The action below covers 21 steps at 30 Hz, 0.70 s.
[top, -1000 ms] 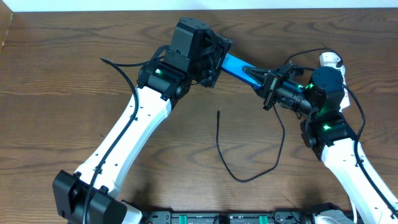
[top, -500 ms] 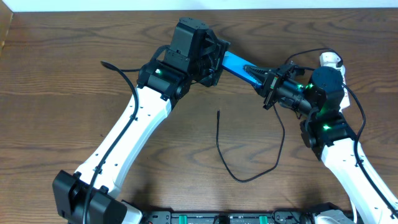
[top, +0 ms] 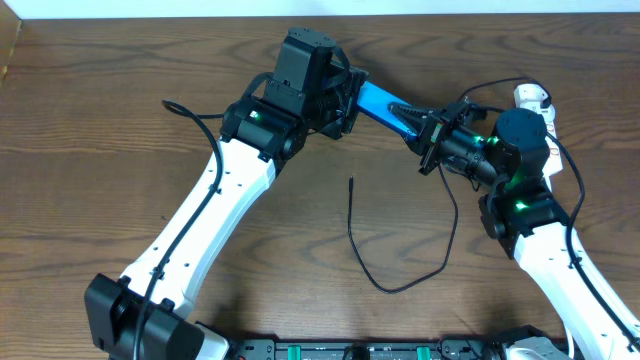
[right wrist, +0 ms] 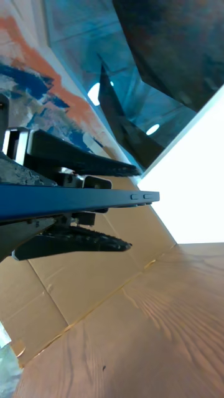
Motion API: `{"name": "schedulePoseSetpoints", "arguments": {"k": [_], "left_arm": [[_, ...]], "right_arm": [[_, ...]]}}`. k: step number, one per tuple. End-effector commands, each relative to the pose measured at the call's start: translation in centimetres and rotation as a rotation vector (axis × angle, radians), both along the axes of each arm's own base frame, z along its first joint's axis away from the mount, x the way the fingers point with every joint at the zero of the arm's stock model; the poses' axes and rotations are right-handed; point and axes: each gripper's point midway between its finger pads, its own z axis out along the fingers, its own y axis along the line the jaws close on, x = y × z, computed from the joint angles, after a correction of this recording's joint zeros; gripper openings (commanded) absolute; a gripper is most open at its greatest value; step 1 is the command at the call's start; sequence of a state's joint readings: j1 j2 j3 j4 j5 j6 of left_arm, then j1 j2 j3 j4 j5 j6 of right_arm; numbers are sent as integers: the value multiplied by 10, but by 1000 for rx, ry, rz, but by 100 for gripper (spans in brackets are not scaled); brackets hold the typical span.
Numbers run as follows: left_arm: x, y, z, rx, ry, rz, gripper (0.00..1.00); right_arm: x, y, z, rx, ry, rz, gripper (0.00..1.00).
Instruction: Plug charger to phone and switch on socket
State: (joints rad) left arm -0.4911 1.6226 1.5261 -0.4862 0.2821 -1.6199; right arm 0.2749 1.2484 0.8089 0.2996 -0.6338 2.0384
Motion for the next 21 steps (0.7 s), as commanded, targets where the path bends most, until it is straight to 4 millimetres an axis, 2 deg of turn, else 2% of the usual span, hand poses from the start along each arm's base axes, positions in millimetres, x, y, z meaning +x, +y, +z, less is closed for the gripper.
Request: {"name": "schedulePoseSetpoints", "arguments": {"k": [1, 12, 21], "left_arm": [[-1, 1, 10, -8, -21, 5, 45], [-7, -9, 10, -7, -23, -18, 43], [-7, -9, 9, -6, -23, -19, 27]], "right_arm": [[0, 2, 13, 17, -33, -1, 2], [0, 2, 13, 18, -33, 0, 1], [0, 2, 13, 18, -33, 1, 2]]}}
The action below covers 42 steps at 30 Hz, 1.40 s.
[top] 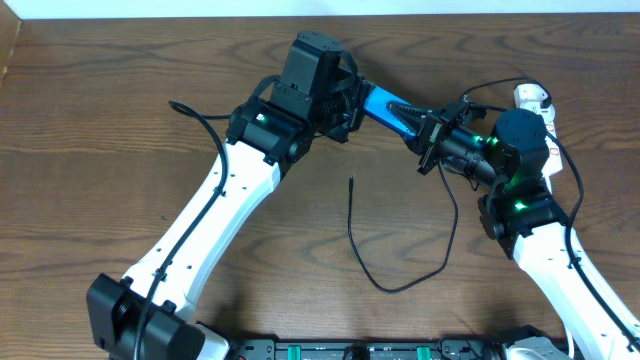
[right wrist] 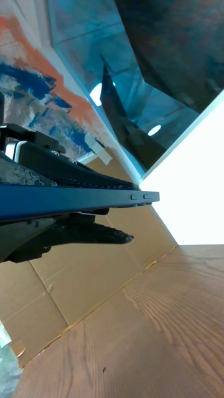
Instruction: Plug charger to phone and switch on socket
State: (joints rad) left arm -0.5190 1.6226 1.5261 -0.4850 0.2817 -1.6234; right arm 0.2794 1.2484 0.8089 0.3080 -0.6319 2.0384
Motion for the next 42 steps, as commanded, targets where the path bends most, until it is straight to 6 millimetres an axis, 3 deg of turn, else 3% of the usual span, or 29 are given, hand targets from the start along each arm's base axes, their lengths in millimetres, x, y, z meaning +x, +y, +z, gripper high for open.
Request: {"name": "schedulePoseSetpoints", "arguments": {"k": [1, 6, 16, 19, 22, 27, 35, 37, 42], "left_arm": [[0, 2, 9, -4, -24, 7, 25], [0, 2, 9, -2, -26, 5, 8], [0, 2, 9, -1, -26, 5, 8], [0, 2, 9, 1, -28, 3, 8], [0, 3, 9, 5, -31, 4, 7], [1, 4, 9, 9, -34, 11, 7], [16, 27, 9, 47, -65, 51, 7], [20, 37, 10, 52, -72, 54, 8], [25, 53, 15, 3, -69, -5, 7]], "right_arm": [[0, 1, 12, 16, -25, -2, 2], [0, 1, 12, 17, -28, -2, 2], [0, 1, 13, 17, -29, -3, 2], [0, 1, 13, 17, -29, -3, 15], [0, 1, 13, 17, -29, -3, 35], [0, 1, 13, 17, -29, -3, 51], [0, 0, 12, -30, -89, 3, 92], [0, 0, 12, -72, -142, 10, 99], [1, 0, 10, -206, -299, 29, 99]]}}
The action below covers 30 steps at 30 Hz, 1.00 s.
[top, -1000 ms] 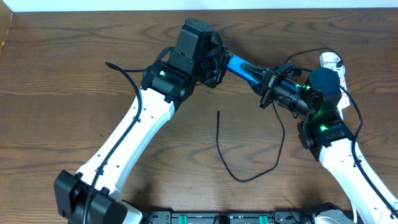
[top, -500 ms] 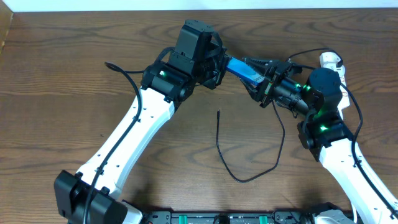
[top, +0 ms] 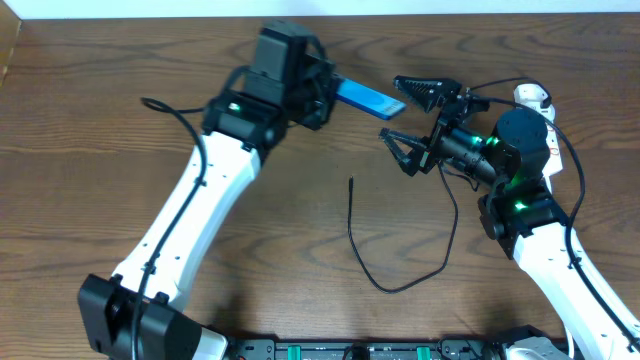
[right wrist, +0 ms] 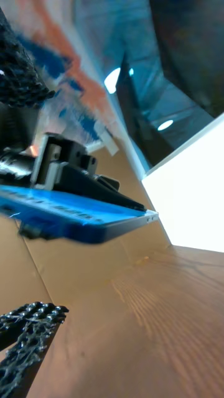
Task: Plug charger to phone and switch on socket
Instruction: 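Open the right gripper and pull it away from the phone, then move the phone with the left gripper to the upper left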
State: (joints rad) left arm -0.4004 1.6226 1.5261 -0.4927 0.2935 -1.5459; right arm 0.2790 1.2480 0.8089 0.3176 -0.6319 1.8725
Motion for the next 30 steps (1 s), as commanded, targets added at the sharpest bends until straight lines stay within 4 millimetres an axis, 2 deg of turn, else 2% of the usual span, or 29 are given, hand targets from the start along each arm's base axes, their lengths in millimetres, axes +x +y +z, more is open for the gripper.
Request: {"name": "schedulePoseSetpoints", "arguments": {"k": [1, 8, 12, 15, 18, 23, 26, 30], "left_arm": [[-2, 9, 18, -55, -42, -108, 7], [-12, 24, 26, -90, -103, -315, 7], [-20, 47, 10, -42, -59, -339, 8], [-30, 64, -4, -43, 45, -299, 7], [-34, 73, -9, -27, 55, -313, 7], [-40, 70, -2, -27, -28, -428, 7], [-47, 59, 8, -53, -114, -543, 8], [-54, 54, 15, 16, -310, -718, 7]], "right_arm": [[0, 0, 4, -147, -189, 19, 99], [-7, 3, -8, -307, -334, 91, 99], [-20, 11, -11, -415, -523, 203, 99], [-26, 10, -31, -481, -504, 252, 99], [-28, 3, -56, -565, -437, 260, 99], [-31, -7, -82, -668, -384, 271, 99], [-34, -11, -92, -724, -385, 291, 99], [-36, -20, -107, -824, -387, 307, 95]]}}
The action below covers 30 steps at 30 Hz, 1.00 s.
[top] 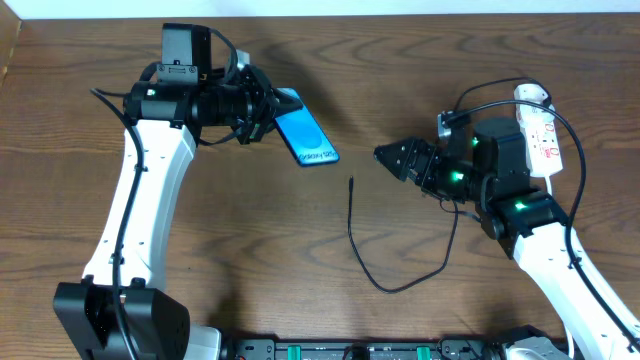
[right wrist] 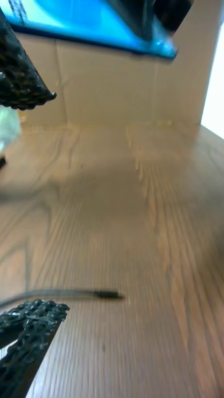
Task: Plug charger to phone and switch on socket
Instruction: 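Move the phone with the left gripper to the upper left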
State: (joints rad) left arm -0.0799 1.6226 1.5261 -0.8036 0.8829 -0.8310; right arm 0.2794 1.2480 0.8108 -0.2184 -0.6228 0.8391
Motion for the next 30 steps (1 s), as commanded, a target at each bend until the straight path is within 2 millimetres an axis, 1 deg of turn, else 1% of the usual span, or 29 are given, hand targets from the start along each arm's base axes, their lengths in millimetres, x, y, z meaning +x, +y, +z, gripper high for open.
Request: {"name": "schedulePoseSetpoints", "arguments": {"k": [1, 5, 6, 9, 12, 15, 19, 22, 25, 27, 30], "left_arm": [[-13, -11, 24, -15, -277, -237, 7], [-16, -10, 23, 25, -384, -316, 8], [-16, -7, 22, 35, -404, -326, 8], [-12, 4, 22, 42, -420, -313, 7], [-9, 19, 36, -26, -470, -298, 8], [-8, 38, 53, -121, -500, -266, 8], [-8, 61, 66, -195, -525, -224, 7], [-6, 73, 68, -198, -531, -194, 7], [-5, 79, 70, -202, -535, -182, 8], [-5, 79, 70, -202, -535, -182, 7], [-6, 78, 70, -203, -535, -182, 7]], "right_arm": [[4, -10, -7, -127, -83, 9, 95], [3, -24, -22, -212, -44, -37, 96], [3, -28, -26, -232, -33, -52, 99], [2, -34, -32, -267, -12, -76, 99], [3, -36, -30, -281, -6, -85, 99], [5, -35, -23, -306, -30, -83, 99], [7, -23, -7, -346, -84, -67, 99], [5, -10, 8, -377, -124, -55, 99], [0, 2, 20, -417, -163, -31, 99], [-7, 14, 24, -423, -185, 6, 99], [-22, 30, 21, -426, -180, 70, 99]]}}
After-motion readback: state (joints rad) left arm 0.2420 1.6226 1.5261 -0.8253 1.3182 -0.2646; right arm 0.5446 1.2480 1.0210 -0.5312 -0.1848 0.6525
